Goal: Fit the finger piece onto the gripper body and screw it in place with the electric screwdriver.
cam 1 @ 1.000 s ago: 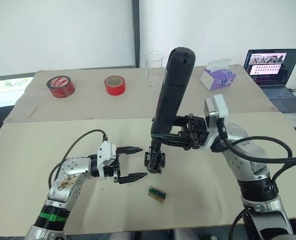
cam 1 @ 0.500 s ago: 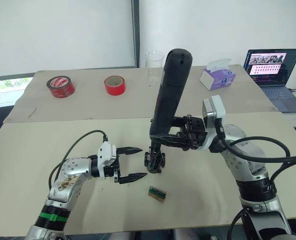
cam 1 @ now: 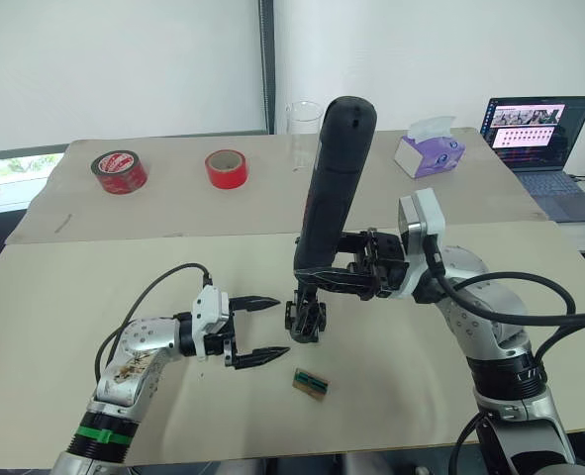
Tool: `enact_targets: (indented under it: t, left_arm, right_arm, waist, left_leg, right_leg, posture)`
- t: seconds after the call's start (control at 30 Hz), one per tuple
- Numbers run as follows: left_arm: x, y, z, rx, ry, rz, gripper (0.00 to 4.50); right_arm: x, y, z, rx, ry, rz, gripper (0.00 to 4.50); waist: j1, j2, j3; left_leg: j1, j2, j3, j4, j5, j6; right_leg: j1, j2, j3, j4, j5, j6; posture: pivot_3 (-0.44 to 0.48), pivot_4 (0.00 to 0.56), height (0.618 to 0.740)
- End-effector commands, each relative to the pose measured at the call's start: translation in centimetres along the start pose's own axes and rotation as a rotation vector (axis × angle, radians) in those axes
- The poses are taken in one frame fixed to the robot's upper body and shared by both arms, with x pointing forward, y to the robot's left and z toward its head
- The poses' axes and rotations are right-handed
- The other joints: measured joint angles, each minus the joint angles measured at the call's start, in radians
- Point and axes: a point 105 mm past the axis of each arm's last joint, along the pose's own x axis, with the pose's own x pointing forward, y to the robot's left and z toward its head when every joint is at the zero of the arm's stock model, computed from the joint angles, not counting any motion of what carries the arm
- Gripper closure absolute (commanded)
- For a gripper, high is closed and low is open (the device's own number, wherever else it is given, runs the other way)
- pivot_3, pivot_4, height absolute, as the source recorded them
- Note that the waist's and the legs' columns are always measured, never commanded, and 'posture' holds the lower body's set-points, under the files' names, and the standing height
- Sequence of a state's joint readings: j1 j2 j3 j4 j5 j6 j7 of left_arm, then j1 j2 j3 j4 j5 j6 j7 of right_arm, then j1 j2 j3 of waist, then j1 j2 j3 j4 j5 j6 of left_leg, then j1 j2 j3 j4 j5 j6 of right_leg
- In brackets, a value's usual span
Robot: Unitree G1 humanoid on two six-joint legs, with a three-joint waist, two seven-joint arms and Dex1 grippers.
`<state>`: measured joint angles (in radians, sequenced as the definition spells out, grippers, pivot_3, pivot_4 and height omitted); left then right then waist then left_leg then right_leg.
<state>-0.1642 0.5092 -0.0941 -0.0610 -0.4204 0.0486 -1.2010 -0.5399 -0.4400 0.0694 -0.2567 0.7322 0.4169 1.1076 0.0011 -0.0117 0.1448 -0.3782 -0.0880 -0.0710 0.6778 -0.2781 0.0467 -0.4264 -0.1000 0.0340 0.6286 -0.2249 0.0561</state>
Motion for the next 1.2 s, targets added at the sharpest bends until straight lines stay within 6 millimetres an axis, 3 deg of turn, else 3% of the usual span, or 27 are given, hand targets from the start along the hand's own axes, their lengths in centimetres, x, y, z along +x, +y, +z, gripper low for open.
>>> enact_targets:
  t: [0.03, 1.2]
  left_arm:
    - [-0.14, 0.10, 0.55, 0.035, -0.012, 0.010, 0.00]
    - [-0.05, -0.13, 0.27, 0.033, -0.013, 0.018, 0.00]
  right_arm:
    - [0.55, 0.80, 1.50, -0.043, -0.044, 0.046, 2.58]
    - [0.51, 0.15, 0.82, -0.050, -0.019, 0.049, 2.58]
  waist:
    - [0.000, 0.000, 0.000]
    - [-0.001, 0.000, 0.000]
  left_leg:
    - [0.000, 0.000, 0.000, 0.000, 0.000, 0.000]
    - [0.000, 0.000, 0.000, 0.000, 0.000, 0.000]
  right_leg:
    - [0.000, 0.000, 0.000, 0.000, 0.000, 0.000]
    - [0.000, 0.000, 0.000, 0.000, 0.000, 0.000]
  posture:
    - [0.000, 0.150, 0.740]
    - [0.000, 0.150, 0.740]
